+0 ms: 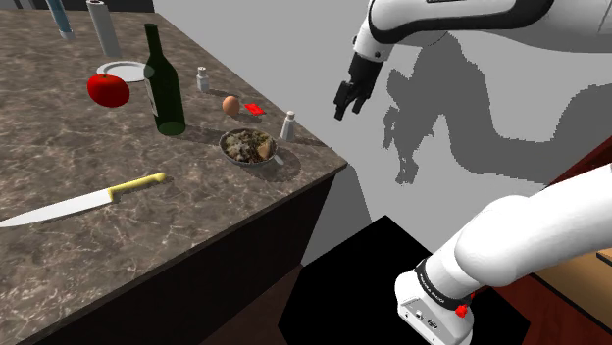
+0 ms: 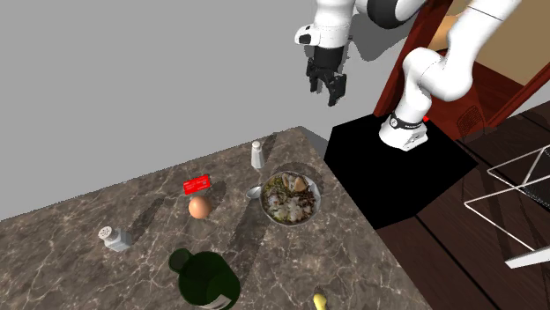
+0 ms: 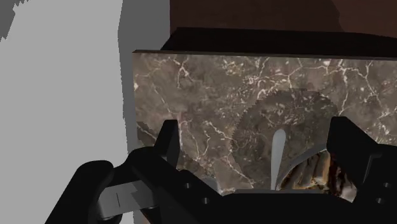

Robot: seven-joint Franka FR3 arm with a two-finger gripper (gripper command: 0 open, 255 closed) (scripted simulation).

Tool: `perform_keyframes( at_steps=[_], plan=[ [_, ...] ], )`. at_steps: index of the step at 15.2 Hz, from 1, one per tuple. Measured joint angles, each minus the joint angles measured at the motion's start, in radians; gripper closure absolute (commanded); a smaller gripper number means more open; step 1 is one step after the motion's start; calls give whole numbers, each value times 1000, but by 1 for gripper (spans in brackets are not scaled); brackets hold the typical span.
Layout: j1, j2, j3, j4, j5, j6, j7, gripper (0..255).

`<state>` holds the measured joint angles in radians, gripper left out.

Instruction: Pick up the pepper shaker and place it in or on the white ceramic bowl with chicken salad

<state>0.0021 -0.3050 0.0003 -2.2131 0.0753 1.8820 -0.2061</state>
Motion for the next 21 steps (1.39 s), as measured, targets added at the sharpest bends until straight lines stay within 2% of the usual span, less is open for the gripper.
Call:
perform_keyframes(
  at_steps=[10,18,21],
  plan=[
    [7,376,4,282,16,108,-11,0],
    [6,695,7,621,24,97,-17,0],
    [6,733,7,640,25,117,-19,0]
  ],
)
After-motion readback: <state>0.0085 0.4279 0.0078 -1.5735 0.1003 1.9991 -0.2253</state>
